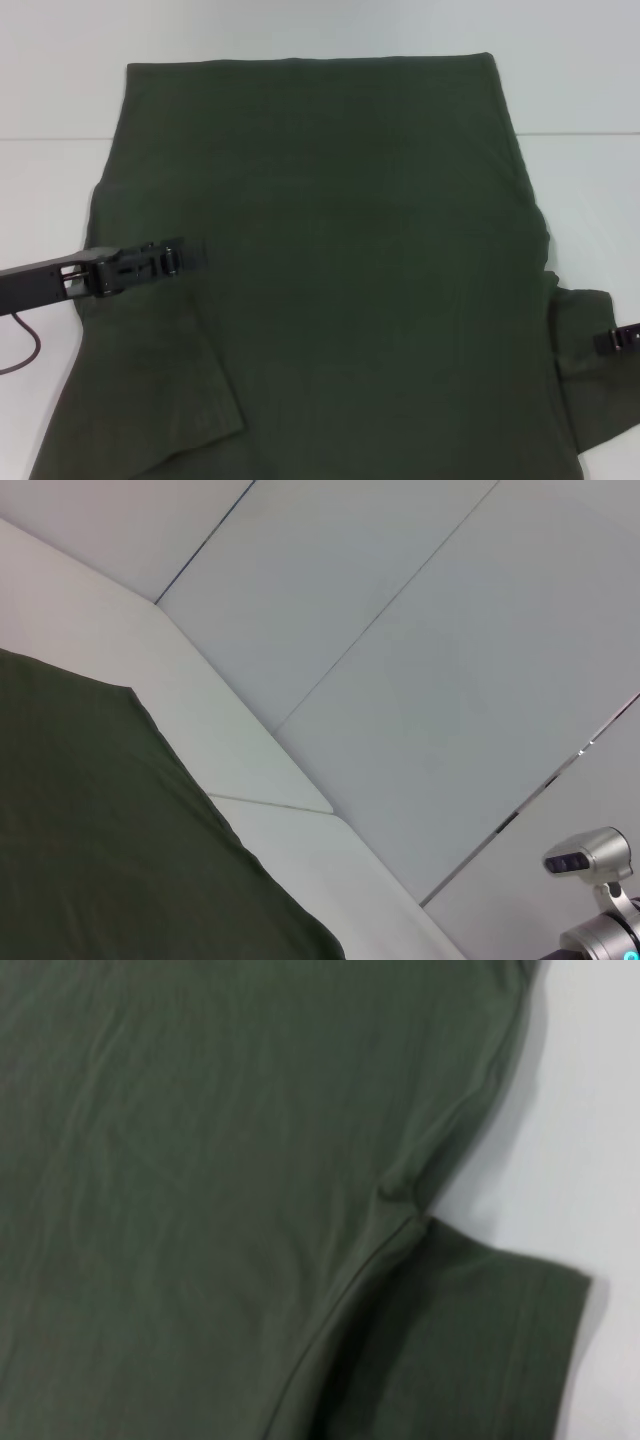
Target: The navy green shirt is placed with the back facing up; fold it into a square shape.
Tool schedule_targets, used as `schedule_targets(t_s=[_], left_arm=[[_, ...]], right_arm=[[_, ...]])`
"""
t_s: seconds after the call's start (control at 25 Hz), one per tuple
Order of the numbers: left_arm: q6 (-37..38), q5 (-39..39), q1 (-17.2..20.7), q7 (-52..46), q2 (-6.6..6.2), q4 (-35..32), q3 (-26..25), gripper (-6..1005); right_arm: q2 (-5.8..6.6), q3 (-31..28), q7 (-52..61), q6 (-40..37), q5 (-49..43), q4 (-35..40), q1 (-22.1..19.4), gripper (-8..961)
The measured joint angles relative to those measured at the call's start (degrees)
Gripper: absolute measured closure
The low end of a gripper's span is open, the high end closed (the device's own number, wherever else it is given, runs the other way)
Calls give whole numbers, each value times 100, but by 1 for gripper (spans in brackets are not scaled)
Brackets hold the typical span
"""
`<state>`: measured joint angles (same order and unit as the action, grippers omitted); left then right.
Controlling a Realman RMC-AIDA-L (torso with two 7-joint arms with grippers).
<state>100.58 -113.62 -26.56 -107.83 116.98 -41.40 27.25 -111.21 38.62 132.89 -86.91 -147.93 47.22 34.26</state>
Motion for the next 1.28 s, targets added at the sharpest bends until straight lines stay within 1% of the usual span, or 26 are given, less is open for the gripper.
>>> schedule_targets(t_s=[0.16,0.32,0.56,0.68,0.84,1.04,1.28], left_arm=[[9,-1,5,-7,8,5,0,261],[15,-1,5,-9,12,9,-37,261],[50,-2,28,-32,10,9,-143,262],[62,-3,30,-73,8,10,-148,262],[64,-2,30,-78,7,10,-150,262],[51,-2,28,-81,9,9,-150,262],[63,5,28,-81,9,9,-156,262]], right_arm=[[-48,51,-18,135,-15,-44,14,12],[-79,58,-40,19,1,-46,44,12],[-85,-3,4,-347,23,-10,32,11],[-62,-39,54,-492,24,79,-1,11],[-45,-71,88,-501,24,86,-14,12],[-89,-84,35,-453,24,10,48,12],[-94,-124,22,-378,104,-88,126,11]])
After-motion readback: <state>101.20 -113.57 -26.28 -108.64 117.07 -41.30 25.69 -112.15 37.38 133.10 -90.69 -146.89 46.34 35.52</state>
